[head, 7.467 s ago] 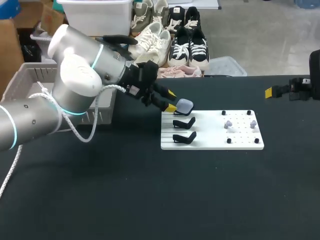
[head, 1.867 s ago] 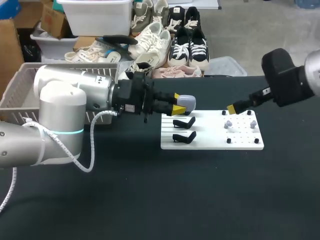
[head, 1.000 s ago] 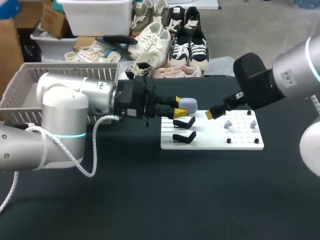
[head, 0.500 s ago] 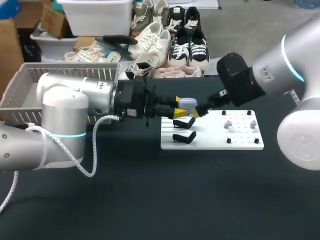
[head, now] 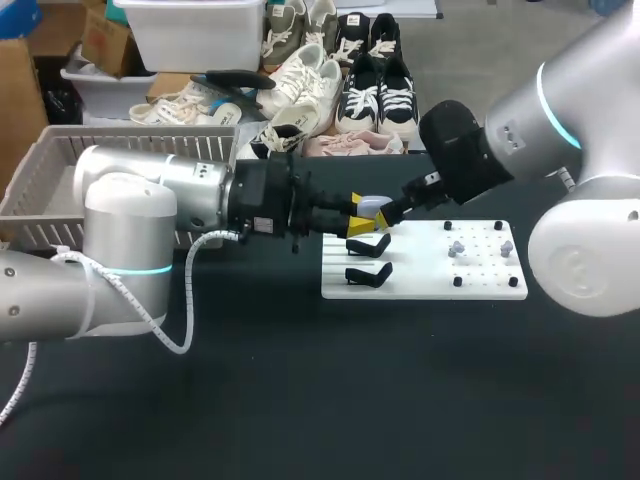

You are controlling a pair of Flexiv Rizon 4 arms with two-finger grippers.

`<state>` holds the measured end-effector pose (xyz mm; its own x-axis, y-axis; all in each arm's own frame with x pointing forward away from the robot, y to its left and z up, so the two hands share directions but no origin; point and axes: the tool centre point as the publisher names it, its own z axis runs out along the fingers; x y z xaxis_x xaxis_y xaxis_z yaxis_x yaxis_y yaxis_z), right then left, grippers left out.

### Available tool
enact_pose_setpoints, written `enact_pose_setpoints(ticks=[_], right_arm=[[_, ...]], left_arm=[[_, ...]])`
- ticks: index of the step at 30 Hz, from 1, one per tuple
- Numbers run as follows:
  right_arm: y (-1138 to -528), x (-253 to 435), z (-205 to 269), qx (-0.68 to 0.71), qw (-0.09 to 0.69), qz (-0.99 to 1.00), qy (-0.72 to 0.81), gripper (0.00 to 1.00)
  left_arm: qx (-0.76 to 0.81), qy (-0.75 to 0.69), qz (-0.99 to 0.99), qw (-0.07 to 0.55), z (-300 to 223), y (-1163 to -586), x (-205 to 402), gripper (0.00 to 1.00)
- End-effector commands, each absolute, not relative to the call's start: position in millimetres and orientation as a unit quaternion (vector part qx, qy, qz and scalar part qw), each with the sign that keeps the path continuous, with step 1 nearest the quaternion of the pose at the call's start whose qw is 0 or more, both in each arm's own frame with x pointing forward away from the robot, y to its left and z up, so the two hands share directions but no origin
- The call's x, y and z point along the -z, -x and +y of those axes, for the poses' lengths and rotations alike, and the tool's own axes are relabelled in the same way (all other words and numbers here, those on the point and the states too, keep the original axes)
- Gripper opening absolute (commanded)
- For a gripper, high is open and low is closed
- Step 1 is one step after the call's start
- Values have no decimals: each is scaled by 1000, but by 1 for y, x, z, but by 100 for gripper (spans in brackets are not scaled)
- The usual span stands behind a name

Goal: Pick up each earbud case from the left stands, insert the matching earbuds, close the lid, and place the case in the box.

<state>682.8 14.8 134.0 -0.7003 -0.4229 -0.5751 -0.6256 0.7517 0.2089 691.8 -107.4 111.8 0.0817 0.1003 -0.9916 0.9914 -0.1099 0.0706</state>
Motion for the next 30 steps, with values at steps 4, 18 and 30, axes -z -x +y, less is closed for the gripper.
enact_pose_setpoints(ticks=[4,18,30], right_arm=[[-690,-133,17,-196,252,902,292,100],[-695,-131,14,-189,256,905,282,100],[-701,-149,14,-187,275,900,281,100]], left_arm=[[480,-570,478,465,-108,-693,-111,0],[480,-570,478,465,-108,-693,-111,0],[480,-570,478,465,-108,-693,-111,0]])
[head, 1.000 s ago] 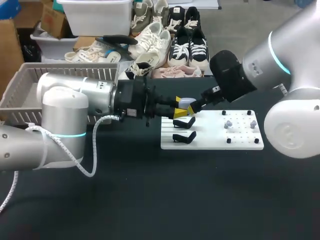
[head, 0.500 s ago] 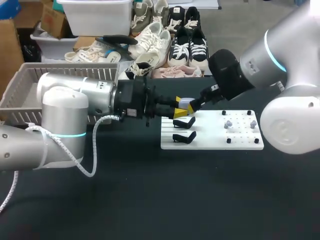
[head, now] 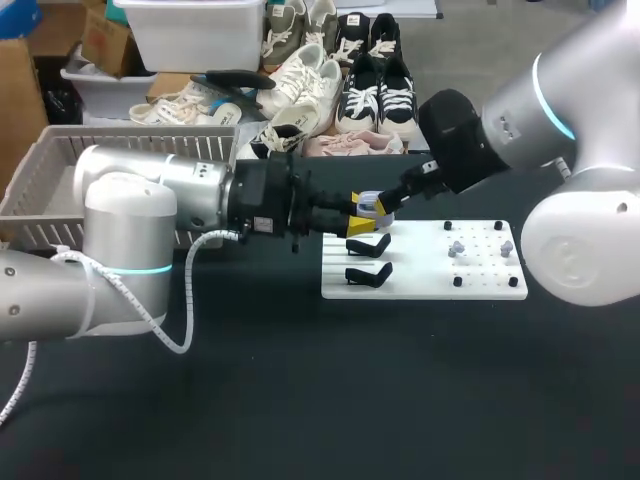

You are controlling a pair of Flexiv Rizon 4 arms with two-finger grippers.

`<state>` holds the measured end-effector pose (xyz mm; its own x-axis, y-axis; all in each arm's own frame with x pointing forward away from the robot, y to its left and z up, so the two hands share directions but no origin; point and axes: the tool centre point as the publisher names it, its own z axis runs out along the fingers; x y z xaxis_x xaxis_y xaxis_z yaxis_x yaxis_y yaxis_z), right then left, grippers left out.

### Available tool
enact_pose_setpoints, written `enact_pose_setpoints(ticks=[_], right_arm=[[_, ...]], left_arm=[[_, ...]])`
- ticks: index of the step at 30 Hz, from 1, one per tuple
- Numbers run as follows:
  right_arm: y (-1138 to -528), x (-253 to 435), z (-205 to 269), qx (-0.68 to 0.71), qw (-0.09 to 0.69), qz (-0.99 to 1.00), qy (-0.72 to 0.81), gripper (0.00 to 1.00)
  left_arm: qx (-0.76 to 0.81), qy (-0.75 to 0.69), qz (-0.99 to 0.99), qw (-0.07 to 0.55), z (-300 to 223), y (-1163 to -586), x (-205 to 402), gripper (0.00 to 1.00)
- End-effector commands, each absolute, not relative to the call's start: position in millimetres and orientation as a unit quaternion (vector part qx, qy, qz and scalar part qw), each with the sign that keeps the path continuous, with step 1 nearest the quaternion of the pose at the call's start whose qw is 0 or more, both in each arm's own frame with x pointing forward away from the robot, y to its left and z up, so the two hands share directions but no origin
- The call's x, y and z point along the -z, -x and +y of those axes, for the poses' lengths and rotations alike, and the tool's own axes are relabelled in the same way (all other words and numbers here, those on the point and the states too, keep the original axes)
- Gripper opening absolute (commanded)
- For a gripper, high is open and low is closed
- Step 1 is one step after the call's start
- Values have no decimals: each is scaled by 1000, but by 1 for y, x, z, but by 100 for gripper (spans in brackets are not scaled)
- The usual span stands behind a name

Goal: Pick up each earbud case from the left stands, insert the matching earbuds, close the lid, and place the case in the box.

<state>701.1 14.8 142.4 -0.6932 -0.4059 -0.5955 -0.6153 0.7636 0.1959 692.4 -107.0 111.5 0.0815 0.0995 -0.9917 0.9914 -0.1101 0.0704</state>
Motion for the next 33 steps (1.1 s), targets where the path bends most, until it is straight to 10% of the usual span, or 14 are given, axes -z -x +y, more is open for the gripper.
enact_pose_setpoints(ticks=[1,33], right_arm=[[-702,-151,14,-185,278,900,282,100],[-684,-111,-124,123,178,956,196,100]], left_arm=[[480,-570,478,465,-108,-693,-111,0],[480,-570,478,465,-108,-693,-111,0]])
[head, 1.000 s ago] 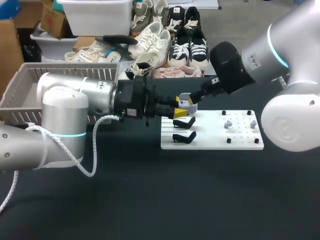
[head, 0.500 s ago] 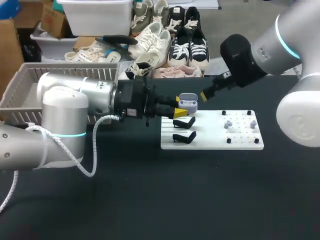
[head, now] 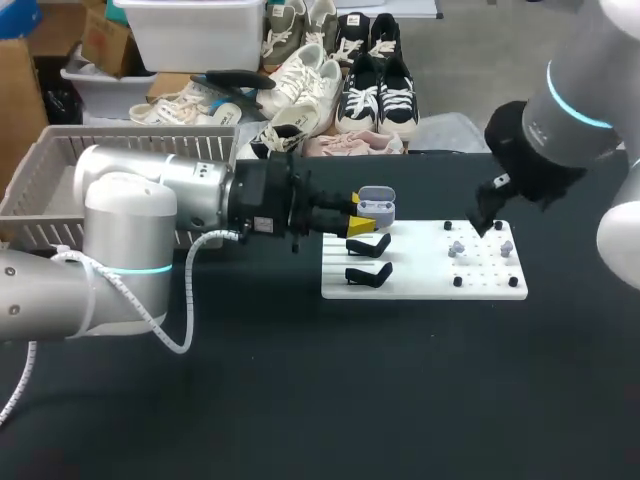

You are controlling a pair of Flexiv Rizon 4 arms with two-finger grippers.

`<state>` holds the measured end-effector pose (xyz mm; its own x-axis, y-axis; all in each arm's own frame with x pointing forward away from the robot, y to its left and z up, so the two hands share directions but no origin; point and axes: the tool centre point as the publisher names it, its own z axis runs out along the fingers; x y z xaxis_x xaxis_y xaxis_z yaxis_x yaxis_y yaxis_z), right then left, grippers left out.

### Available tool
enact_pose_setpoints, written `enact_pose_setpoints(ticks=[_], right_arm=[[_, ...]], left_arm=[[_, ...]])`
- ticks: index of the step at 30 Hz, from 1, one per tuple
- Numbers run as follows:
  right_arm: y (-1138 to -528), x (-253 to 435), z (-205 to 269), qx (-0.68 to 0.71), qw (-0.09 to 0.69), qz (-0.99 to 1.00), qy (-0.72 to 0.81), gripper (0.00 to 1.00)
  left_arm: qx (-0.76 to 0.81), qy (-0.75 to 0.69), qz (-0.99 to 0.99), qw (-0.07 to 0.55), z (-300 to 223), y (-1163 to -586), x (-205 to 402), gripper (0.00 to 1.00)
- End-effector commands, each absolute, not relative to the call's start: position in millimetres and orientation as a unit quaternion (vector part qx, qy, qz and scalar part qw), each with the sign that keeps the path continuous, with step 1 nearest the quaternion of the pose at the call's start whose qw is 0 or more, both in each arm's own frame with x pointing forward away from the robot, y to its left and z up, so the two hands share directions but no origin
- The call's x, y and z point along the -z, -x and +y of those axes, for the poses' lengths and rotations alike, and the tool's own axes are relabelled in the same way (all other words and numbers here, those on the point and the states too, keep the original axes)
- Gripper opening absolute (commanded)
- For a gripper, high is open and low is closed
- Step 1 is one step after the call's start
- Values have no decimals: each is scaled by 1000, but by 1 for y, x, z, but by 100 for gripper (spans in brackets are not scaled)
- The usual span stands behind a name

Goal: Pick up each earbud case from the left stands, insert the matching earbuds, close the lid, and place the case in the box.

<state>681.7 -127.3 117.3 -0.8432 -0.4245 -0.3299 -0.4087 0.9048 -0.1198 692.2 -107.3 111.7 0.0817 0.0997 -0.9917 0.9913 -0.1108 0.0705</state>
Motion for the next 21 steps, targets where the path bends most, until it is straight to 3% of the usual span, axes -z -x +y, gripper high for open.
enact_pose_setpoints(ticks=[1,14,15,16,17,21], right_arm=[[-684,-107,-126,127,171,957,196,100],[-691,-67,-150,155,105,967,175,100],[-692,-64,-151,154,103,968,171,93],[-693,-62,-152,155,101,968,169,93],[-695,-60,-152,152,99,970,164,82],[-703,-50,-157,147,90,975,142,83]], left_arm=[[480,-570,478,465,-108,-693,-111,0],[480,-570,478,465,-108,-693,-111,0],[480,-570,478,465,-108,-693,-111,0],[480,-570,478,465,-108,-693,-111,0],[480,-570,478,465,-108,-693,-111,0],[480,-570,478,465,-108,-693,-111,0]])
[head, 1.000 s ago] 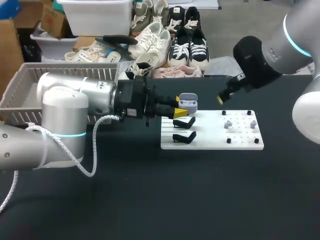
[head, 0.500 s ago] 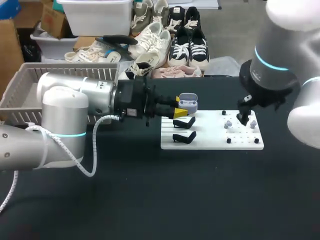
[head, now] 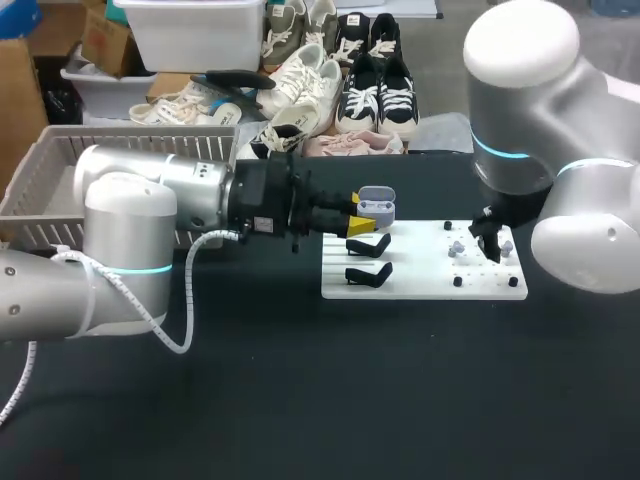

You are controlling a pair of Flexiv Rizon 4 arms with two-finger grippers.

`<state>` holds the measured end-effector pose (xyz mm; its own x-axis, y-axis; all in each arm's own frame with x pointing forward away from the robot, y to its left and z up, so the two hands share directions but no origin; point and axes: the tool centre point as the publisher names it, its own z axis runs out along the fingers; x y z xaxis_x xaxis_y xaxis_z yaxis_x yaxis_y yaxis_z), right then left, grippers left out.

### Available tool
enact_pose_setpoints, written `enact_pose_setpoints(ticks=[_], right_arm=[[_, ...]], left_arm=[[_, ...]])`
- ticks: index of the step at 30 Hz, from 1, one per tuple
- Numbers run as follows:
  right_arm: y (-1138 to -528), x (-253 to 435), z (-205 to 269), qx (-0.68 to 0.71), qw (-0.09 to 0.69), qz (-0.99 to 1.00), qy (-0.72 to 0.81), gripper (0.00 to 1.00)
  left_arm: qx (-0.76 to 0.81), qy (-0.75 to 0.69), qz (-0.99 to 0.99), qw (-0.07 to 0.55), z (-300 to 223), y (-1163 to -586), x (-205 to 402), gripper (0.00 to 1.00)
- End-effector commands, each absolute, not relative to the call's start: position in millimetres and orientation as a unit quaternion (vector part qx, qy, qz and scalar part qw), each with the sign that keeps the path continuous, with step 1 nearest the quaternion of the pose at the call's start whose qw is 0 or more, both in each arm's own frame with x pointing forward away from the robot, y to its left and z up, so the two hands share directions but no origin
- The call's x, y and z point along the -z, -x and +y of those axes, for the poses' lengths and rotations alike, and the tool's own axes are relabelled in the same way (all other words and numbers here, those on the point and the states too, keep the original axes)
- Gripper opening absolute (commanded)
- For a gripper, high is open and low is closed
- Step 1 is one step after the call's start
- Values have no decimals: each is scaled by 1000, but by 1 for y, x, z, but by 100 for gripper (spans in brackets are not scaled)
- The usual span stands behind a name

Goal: Pick up each earbud case from the left stands, insert the matching earbuds, close the lid, and place the case in the box.

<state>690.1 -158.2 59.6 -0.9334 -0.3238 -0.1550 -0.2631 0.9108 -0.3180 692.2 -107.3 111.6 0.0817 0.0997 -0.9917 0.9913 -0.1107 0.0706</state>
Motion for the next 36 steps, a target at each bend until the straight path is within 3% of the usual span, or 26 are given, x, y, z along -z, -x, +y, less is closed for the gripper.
enact_pose_setpoints(ticks=[1,8,10,36], right_arm=[[-705,-49,-156,147,89,975,139,75],[-718,-44,-155,143,103,979,106,61],[-719,-44,-155,143,106,979,98,50],[-715,-30,-151,139,121,981,61,42]], left_arm=[[480,-570,478,465,-108,-693,-111,0],[480,-570,478,465,-108,-693,-111,0],[480,-570,478,465,-108,-693,-111,0],[480,-570,478,465,-108,-693,-111,0]])
